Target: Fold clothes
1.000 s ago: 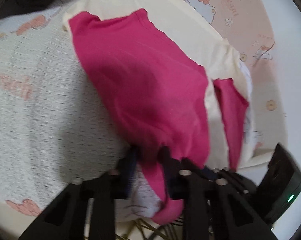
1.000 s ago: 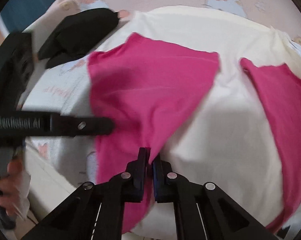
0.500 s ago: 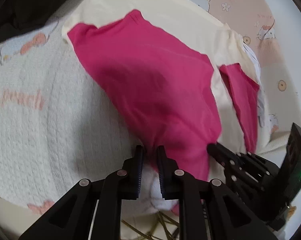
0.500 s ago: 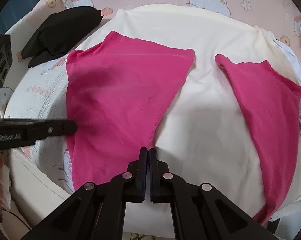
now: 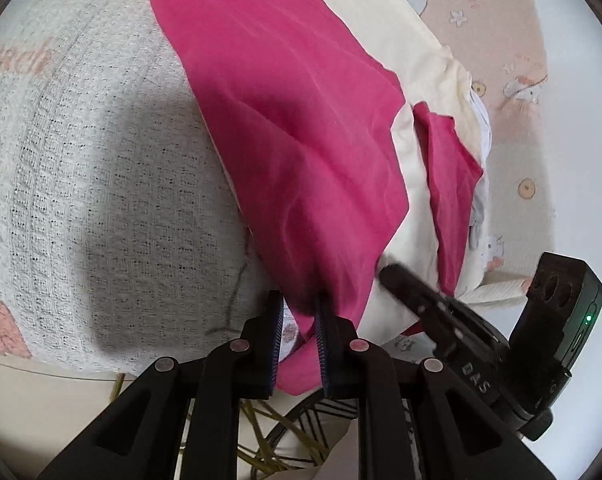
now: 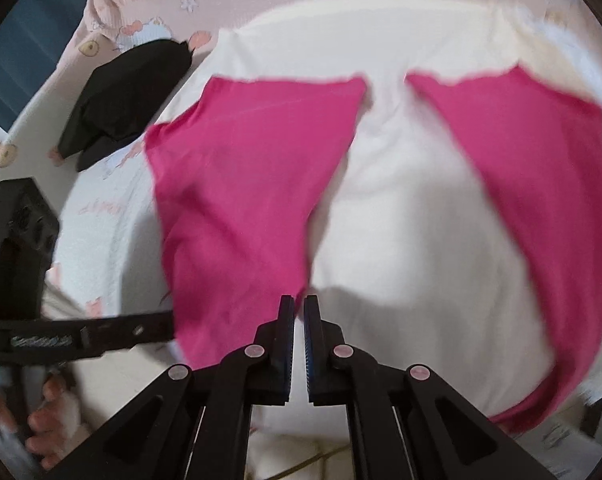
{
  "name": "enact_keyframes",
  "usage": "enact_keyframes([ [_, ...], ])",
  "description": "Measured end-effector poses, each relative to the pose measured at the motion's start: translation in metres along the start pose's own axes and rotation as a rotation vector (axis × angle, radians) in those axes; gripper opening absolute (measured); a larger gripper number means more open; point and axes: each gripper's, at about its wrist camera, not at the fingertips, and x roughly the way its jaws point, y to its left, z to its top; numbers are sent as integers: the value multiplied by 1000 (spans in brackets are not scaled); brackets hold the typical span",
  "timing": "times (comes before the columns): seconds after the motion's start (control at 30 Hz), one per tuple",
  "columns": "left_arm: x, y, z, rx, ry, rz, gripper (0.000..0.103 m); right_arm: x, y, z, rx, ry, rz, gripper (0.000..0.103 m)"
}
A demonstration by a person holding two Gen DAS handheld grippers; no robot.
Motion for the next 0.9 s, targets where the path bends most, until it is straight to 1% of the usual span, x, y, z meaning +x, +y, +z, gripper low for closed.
enact_keyframes([
  [0.07,0,-1,-1,-4,3,-1,14,-1,-3,-3,19,18,32,10],
  [0.1,1,0,-1,-17,6,-9,14,-1,-3,-5,24,18,55,20],
  [0.13,1,1,-2,-30,9,-17,14,-2,-3,-8,28,19,78,27],
  [0.2,1,4,-5,-50,10,-33,14,-3,-4,-13,38,20,123,33],
  [0.27,0,9,-5,-62,10,-44,18,-3,-5,-16,51,27,167,34],
  [0.43,7,10,3,-99,10,-68,21,3,3,-14,29,13,137,34],
  [0.6,8,6,7,-93,4,-38,21,8,11,-12,8,-1,108,34],
  [0.63,8,6,7,-92,-1,-33,20,9,13,-11,3,-4,102,33],
  [0.7,8,5,6,-85,-19,-26,21,11,16,-11,-5,-9,90,27],
  [0.73,8,4,6,-80,-28,-22,21,13,17,-10,-9,-12,84,17],
  [0.8,8,-2,4,-40,-53,8,20,14,20,-9,-15,-17,72,3],
  [0.87,7,-12,0,42,-92,95,8,11,15,-10,4,-16,65,2],
  [0.9,6,-14,-1,72,-102,125,8,10,12,-11,13,-15,62,2],
])
